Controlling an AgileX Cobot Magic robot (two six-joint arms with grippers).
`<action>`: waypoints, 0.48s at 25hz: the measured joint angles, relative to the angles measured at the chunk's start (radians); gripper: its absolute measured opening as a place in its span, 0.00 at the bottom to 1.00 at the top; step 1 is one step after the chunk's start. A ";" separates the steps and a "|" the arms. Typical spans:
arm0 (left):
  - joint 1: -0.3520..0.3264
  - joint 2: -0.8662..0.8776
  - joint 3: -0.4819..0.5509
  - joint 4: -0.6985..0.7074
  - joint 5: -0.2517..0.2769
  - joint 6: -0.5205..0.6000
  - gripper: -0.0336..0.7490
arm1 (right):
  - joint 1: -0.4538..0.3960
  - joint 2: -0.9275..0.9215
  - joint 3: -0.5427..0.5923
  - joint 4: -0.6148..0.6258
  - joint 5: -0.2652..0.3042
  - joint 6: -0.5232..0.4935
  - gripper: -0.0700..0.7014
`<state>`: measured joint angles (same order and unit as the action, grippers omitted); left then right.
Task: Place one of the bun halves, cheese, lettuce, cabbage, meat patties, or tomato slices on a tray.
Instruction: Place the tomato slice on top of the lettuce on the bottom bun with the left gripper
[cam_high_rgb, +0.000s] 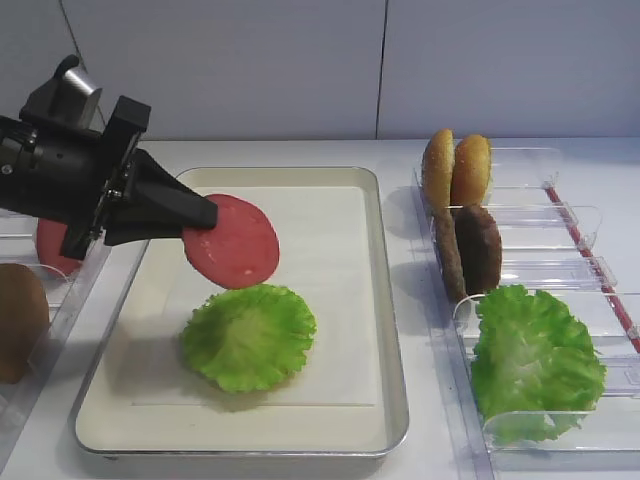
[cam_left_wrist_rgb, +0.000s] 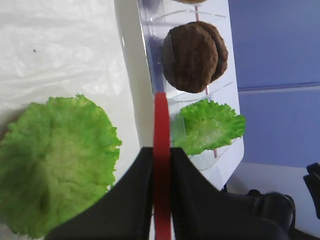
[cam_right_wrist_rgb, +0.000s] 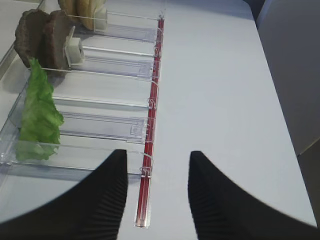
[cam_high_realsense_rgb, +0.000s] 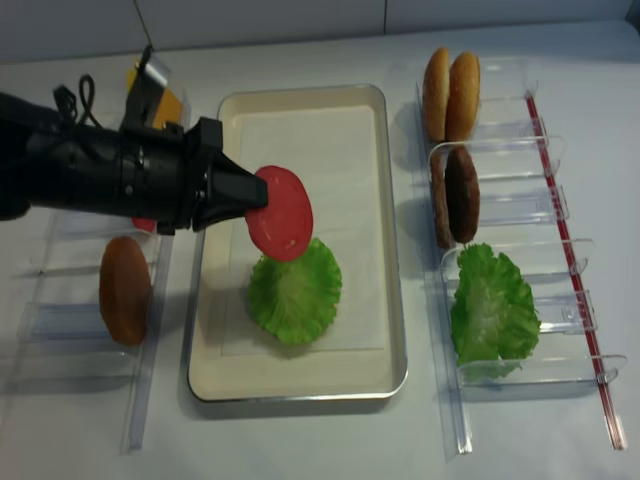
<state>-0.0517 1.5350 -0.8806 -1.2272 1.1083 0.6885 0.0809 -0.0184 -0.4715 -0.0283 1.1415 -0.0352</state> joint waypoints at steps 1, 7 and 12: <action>0.000 0.000 0.000 0.000 0.008 0.001 0.15 | 0.000 0.000 0.000 0.000 0.000 0.000 0.53; 0.000 0.000 0.004 0.061 0.022 0.005 0.15 | 0.000 0.000 0.000 -0.002 0.000 0.000 0.53; 0.000 0.000 0.004 0.070 0.008 0.007 0.15 | 0.000 0.000 0.000 -0.002 0.000 0.000 0.53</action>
<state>-0.0517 1.5350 -0.8770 -1.1572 1.1168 0.6952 0.0809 -0.0184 -0.4715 -0.0301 1.1415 -0.0352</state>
